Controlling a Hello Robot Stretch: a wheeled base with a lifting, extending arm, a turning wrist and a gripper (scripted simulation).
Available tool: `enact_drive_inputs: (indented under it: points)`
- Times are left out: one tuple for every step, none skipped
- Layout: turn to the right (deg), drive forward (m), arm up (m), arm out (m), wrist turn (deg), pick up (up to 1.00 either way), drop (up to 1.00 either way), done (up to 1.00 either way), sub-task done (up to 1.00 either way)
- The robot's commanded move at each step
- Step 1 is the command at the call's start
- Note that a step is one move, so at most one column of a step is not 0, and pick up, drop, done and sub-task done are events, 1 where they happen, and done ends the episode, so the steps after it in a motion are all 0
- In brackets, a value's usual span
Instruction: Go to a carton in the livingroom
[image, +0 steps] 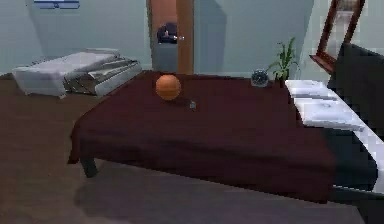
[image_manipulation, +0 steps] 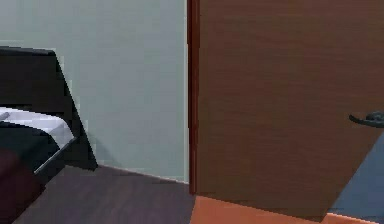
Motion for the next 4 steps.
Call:
enact_drive_inputs:
  points:
    - [0.0,0.5,0.0,0.0,0.0,0.0,0.0,0.0,0.0]
    - [-45.0,0.0,0.0,0.0,0.0,0.0,0.0,0.0,0.0]
    - [-15.0,0.0,0.0,0.0,0.0,0.0,0.0,0.0,0.0]
    - [0.0,1.0,0.0,0.0,0.0,0.0,0.0,0.0,0.0]
